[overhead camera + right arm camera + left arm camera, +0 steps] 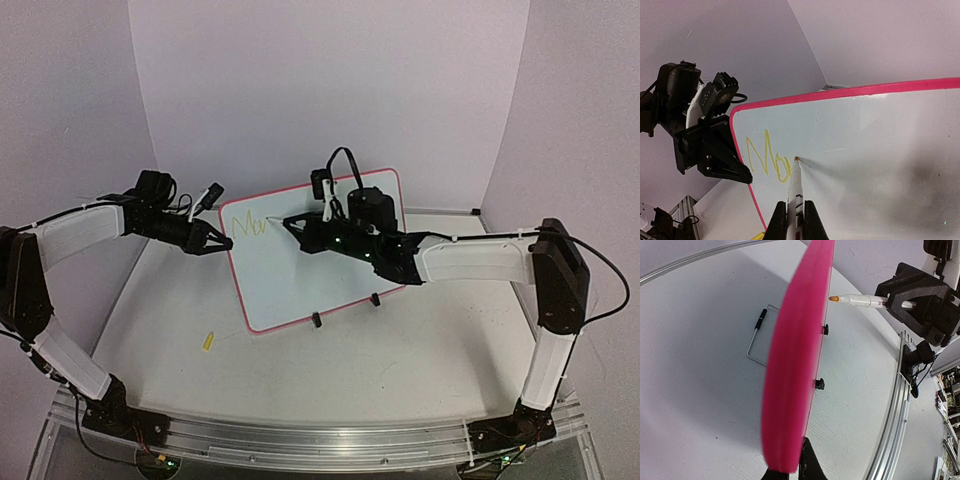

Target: Write a sentence on the whiteboard

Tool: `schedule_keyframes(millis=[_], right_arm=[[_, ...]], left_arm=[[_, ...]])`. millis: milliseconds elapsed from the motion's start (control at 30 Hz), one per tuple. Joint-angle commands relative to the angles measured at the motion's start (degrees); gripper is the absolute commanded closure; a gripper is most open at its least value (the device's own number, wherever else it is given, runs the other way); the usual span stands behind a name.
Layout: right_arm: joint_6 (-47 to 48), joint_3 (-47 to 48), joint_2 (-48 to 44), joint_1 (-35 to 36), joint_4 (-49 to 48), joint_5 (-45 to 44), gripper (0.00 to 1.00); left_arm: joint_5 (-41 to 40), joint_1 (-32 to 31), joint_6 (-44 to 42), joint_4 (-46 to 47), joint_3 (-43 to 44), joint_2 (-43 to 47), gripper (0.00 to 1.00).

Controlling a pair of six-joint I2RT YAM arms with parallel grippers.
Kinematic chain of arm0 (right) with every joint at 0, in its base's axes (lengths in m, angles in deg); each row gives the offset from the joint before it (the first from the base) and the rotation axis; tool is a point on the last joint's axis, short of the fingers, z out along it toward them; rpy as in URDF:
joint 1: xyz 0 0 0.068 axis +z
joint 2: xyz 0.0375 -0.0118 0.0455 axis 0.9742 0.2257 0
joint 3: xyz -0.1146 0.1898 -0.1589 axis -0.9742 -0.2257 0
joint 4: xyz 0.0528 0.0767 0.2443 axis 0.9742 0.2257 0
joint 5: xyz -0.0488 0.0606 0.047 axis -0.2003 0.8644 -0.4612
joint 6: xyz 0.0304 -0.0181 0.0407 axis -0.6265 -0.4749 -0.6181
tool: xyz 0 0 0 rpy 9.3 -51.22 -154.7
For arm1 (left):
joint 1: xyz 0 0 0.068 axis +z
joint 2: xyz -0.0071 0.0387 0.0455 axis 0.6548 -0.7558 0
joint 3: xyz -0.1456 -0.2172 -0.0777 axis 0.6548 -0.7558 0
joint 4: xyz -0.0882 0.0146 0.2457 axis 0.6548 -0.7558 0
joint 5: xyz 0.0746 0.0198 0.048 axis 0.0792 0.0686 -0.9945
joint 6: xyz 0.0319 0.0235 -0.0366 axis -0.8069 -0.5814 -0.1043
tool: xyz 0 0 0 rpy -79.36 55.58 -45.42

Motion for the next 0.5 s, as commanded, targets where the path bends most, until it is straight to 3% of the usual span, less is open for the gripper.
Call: schedule_keyframes(millis=[0,467], right_arm=[[0.4,-2.1,-5.0,-0.5,-3.9,2.0,1.0],[-0.4,-0.8,-1.1,-0.5,-2.2,1.6,1.0]], left_arm=[[-3.2,-0.2,-0.5,-0.7,-0.2,0.6,1.0],[-3.3,-0.1,-0.5,-0.7,-0.2,0.8,1.0]])
